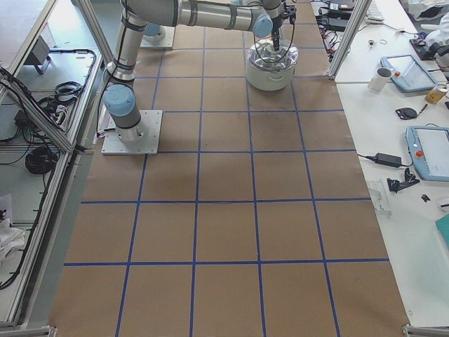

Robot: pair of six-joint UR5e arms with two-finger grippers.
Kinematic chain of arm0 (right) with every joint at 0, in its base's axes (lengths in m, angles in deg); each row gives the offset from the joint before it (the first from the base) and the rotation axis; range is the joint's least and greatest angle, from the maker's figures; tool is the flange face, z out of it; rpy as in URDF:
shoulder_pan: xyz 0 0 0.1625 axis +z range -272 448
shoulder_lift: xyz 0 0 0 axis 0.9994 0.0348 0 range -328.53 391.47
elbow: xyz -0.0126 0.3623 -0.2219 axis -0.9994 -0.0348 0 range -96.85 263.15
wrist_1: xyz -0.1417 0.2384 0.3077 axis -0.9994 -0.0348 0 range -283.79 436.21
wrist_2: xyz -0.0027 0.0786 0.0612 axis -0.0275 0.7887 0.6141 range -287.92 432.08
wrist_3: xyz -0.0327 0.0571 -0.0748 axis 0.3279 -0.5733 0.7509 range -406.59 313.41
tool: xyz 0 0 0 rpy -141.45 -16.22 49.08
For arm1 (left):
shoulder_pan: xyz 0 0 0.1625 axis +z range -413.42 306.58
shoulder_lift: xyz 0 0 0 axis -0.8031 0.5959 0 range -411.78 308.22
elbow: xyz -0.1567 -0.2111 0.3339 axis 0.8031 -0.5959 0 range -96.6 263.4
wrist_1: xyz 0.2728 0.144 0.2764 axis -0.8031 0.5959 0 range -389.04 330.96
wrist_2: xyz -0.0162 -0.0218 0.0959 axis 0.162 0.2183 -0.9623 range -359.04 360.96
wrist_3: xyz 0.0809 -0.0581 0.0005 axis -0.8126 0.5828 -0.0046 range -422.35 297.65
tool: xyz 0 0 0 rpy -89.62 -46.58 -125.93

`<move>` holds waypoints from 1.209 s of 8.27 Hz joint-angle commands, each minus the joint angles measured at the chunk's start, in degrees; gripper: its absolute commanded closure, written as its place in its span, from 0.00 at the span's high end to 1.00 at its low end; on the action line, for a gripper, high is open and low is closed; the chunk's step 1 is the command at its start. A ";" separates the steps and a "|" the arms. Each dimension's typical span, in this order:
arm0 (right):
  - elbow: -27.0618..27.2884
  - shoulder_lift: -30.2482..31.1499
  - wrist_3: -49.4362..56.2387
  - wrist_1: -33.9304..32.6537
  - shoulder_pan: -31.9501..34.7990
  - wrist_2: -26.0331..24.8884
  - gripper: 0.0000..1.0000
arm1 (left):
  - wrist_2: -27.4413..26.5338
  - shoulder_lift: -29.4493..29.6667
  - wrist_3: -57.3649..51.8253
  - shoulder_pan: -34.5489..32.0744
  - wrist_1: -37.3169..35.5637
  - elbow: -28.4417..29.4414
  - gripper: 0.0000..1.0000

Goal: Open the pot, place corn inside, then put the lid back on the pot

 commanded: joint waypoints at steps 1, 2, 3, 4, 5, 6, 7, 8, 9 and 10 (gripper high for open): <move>0.25 4.08 2.59 0.87 -0.69 -0.72 0.23 | -0.62 -0.86 -3.56 -0.22 0.24 -4.45 1.00; 0.61 6.35 3.73 2.88 -1.39 -0.63 0.23 | -0.62 -1.30 -3.56 -0.31 -0.37 -5.96 1.00; 0.78 10.38 4.18 8.12 -3.31 -0.02 0.23 | -0.71 -1.39 -3.56 -0.31 -0.37 -6.23 1.00; 1.74 14.77 6.44 14.00 -6.46 0.94 0.22 | -0.80 -1.22 -3.74 -0.31 -0.37 -6.32 1.00; 3.58 19.34 8.64 17.80 -9.28 2.78 0.22 | -0.89 -1.04 -3.91 -0.31 -0.55 -6.33 1.00; 5.16 22.34 9.97 20.62 -10.87 2.79 0.22 | -2.37 -0.69 -7.57 -0.40 -1.51 -6.41 1.00; 5.44 24.11 11.11 22.91 -11.85 2.18 0.22 | -2.82 -0.69 -7.87 -0.40 -1.78 -6.41 1.00; 5.53 25.61 12.43 26.24 -12.64 2.18 0.22 | -2.74 -0.43 -8.13 -0.49 -2.21 -6.41 0.84; 5.53 25.97 12.88 27.15 -13.00 2.27 0.22 | -2.21 -0.42 -8.22 -0.57 -2.31 -6.33 0.46; 5.53 26.41 12.97 27.59 -13.00 2.35 0.22 | -2.03 -0.34 -8.22 -0.84 -2.31 -6.41 0.35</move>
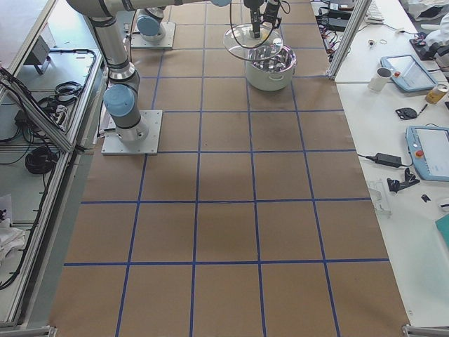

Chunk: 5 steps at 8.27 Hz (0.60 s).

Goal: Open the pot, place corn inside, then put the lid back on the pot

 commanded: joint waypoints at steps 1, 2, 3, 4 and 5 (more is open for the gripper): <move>0.22 1.40 0.82 3.28 -0.57 0.02 0.22 | 0.37 0.16 -0.79 -0.49 -0.12 -0.04 0.21; 0.22 1.66 0.91 3.82 -0.57 -0.07 0.22 | 0.37 -0.10 -0.88 -0.58 0.40 0.05 0.00; 0.22 1.66 0.91 4.08 -0.57 0.02 0.22 | 0.28 -0.89 -0.88 -0.67 0.84 0.49 0.00; 0.22 1.75 0.99 4.26 -0.65 0.02 0.22 | -0.24 -2.37 -0.36 -1.63 1.20 0.49 0.00; 0.31 1.75 0.91 4.35 -0.65 0.02 0.22 | -0.33 -4.65 -0.09 -2.42 4.24 0.58 0.00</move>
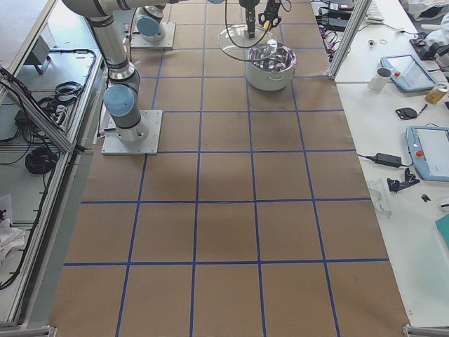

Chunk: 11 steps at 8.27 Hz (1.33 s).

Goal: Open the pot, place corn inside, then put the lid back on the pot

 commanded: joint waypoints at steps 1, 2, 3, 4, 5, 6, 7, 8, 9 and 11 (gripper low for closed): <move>0.35 0.43 -0.10 0.44 -0.05 0.02 0.22 | -0.39 -5.37 0.51 -2.37 9.20 0.71 0.00; 0.96 0.87 -0.10 0.35 -0.05 0.10 0.22 | 0.04 -7.92 0.51 -3.68 13.35 2.98 0.00; 1.40 1.14 -0.10 0.35 -0.05 0.19 0.22 | 0.31 -9.94 0.78 -5.61 18.87 6.66 0.00; 1.50 1.14 -0.10 0.35 -0.05 0.02 0.22 | 0.57 -10.57 2.08 -7.54 23.28 11.48 0.00; 1.50 1.23 -0.10 0.35 -0.05 0.10 0.22 | 2.49 -10.58 5.32 -9.74 24.80 16.57 0.00; 1.50 1.23 -0.10 0.44 -0.05 0.36 0.22 | 3.21 -10.32 9.35 -12.63 25.68 20.11 0.00; 1.50 1.40 -0.10 0.53 -0.05 0.37 0.22 | 3.47 -9.53 12.78 -15.27 25.35 21.19 0.00; 1.50 1.58 -0.02 0.70 -0.05 0.11 0.21 | 6.35 -8.83 14.56 -17.39 24.82 21.28 0.00; 1.50 1.67 0.07 0.79 -0.05 0.02 0.17 | 7.33 -8.56 16.93 -19.41 22.73 21.28 0.00; 1.50 1.75 0.25 1.40 -0.23 0.10 0.16 | 7.34 -5.50 24.12 -21.27 17.98 21.11 0.00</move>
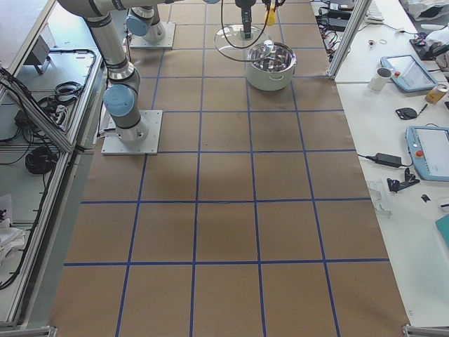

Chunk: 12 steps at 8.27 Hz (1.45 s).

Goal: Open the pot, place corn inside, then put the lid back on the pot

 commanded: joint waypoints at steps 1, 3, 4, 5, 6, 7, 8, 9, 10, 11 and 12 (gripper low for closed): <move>-0.08 0.18 1.06 0.54 -0.21 -0.05 0.15 | 0.45 4.60 8.90 -3.01 -5.88 -0.05 0.00; -0.08 0.27 1.69 0.71 -0.30 -0.14 0.15 | 0.10 6.80 12.76 -4.08 -10.72 -0.14 0.00; -0.08 0.27 1.77 0.71 -0.47 -0.14 0.15 | 0.01 7.60 13.75 -4.08 -10.83 -0.14 0.00; -0.08 0.27 2.56 0.71 -0.74 -0.05 0.15 | 0.01 7.78 13.93 -4.08 -10.91 -0.14 0.00; -0.08 0.35 2.65 0.89 -0.83 -0.05 0.15 | 0.10 8.48 15.93 -4.08 -12.05 -0.14 0.00; -0.08 0.35 2.65 0.80 -0.91 -0.05 0.15 | 0.44 9.18 17.35 -4.08 -13.19 -0.14 0.00; -0.08 0.35 2.74 0.89 -0.91 0.04 0.15 | 0.62 9.36 19.01 -4.16 -13.55 -0.14 0.00; -0.08 0.35 2.65 0.89 -0.91 0.21 0.14 | 1.06 9.45 19.64 -4.43 -13.73 -0.22 0.00; -0.08 0.35 2.74 0.80 -0.91 0.56 0.13 | 1.76 10.06 19.56 -4.69 -13.81 -0.14 0.00; -0.08 0.35 2.83 0.89 -0.91 0.48 0.12 | 1.85 10.41 19.38 -4.78 -14.42 -0.22 0.00; -0.08 0.35 2.83 0.80 -1.00 0.48 0.12 | 2.38 10.85 19.12 -4.95 -14.95 -0.31 0.00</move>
